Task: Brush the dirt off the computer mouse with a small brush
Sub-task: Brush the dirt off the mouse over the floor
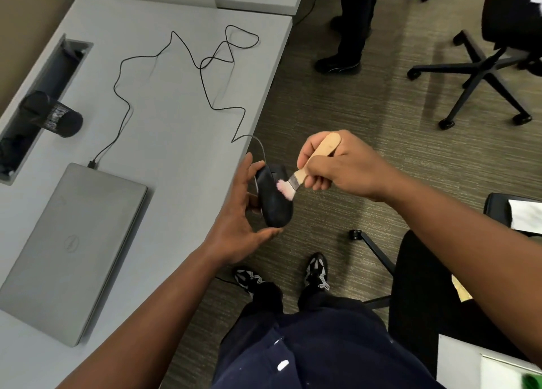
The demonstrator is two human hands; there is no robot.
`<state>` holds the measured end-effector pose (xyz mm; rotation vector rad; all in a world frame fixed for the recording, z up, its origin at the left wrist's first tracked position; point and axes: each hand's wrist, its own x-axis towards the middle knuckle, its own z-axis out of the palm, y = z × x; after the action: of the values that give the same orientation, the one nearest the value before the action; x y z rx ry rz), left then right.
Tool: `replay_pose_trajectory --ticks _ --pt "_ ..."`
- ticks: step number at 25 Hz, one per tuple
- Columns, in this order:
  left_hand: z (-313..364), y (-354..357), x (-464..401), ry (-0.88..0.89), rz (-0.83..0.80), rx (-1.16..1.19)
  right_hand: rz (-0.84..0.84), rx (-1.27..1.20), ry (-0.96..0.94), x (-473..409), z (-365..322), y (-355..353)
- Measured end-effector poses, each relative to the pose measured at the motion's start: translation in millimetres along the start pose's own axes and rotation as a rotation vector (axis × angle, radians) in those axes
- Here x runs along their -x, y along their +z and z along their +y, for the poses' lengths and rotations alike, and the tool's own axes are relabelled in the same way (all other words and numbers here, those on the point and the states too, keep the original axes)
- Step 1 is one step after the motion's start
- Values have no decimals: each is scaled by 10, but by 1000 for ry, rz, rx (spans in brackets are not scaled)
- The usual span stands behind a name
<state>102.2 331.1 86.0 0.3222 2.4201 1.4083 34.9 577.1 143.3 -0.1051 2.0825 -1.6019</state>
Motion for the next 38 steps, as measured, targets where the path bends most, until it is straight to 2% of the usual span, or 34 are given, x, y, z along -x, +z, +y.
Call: replay_pose_trajectory --ticks 4,11,16,22,24,27,30,34,36,38 --pt "5 -9 -1 -25 -18 4 163 -60 -101 -68 -1 5" --pt "38 -4 -10 -33 9 10 24 -2 -20 40 30 61" --pt "26 8 -23 -54 -22 -15 193 -5 -161 17 -27 90" --pt "23 37 -47 -55 6 -8 102 194 -104 127 -28 220" --pt "21 40 -51 -53 17 -6 139 206 -102 164 -1 225" --pt "50 31 -62 -70 6 -36 259 143 -209 109 -12 231" --pt "79 38 -82 -74 6 -73 212 232 -244 55 -31 311" --pt "38 24 -73 -104 29 -100 63 361 -126 98 21 365" --pt "30 30 -65 -103 25 -124 79 358 -115 125 32 341" --pt "42 37 -63 -114 9 -143 168 308 -185 110 1 327"
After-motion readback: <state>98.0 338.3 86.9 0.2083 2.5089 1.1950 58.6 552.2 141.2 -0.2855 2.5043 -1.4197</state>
